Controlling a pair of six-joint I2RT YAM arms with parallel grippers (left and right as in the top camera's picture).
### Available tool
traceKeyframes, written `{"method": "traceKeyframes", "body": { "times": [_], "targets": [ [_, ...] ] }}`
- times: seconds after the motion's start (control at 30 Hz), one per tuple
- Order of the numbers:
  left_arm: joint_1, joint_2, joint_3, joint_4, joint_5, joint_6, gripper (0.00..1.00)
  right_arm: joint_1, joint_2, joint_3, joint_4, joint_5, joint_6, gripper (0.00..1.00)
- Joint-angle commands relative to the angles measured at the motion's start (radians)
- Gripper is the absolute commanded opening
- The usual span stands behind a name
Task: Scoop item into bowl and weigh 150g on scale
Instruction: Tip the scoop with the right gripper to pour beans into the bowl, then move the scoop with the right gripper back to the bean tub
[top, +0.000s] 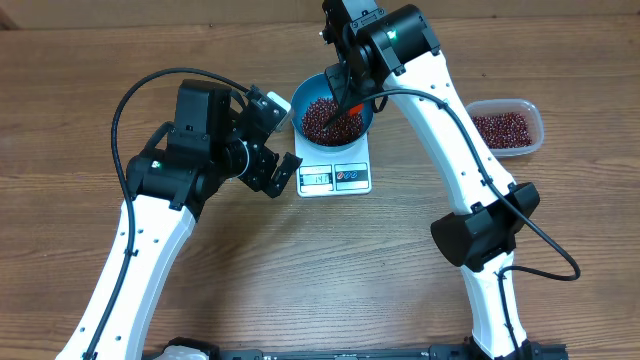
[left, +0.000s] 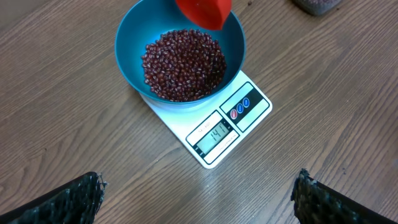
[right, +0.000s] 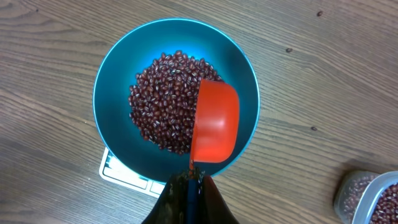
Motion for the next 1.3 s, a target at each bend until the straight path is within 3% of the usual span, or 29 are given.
{"method": "traceKeyframes", "body": {
  "times": [0.0, 0.37, 0.83, 1.27],
  "targets": [
    [0.004, 0.005, -0.004, 0.003, 0.008, -0.006, 1.0, 0.003, -0.067, 0.034, 0.002, 0.033, 0.024, 0.04],
    [0.004, 0.005, -0.004, 0.003, 0.008, -0.006, 0.99, -0.087, -0.136, 0.034, -0.029, 0.032, 0.023, 0.04],
    [0.004, 0.005, -0.004, 0.003, 0.008, -0.006, 1.0, -0.447, -0.221, 0.013, -0.138, -0.025, 0.024, 0.04],
    [0.004, 0.005, -0.004, 0.003, 0.008, -0.006, 0.99, -0.604, -0.218, -0.288, -0.07, -0.019, 0.022, 0.04]
  ]
}}
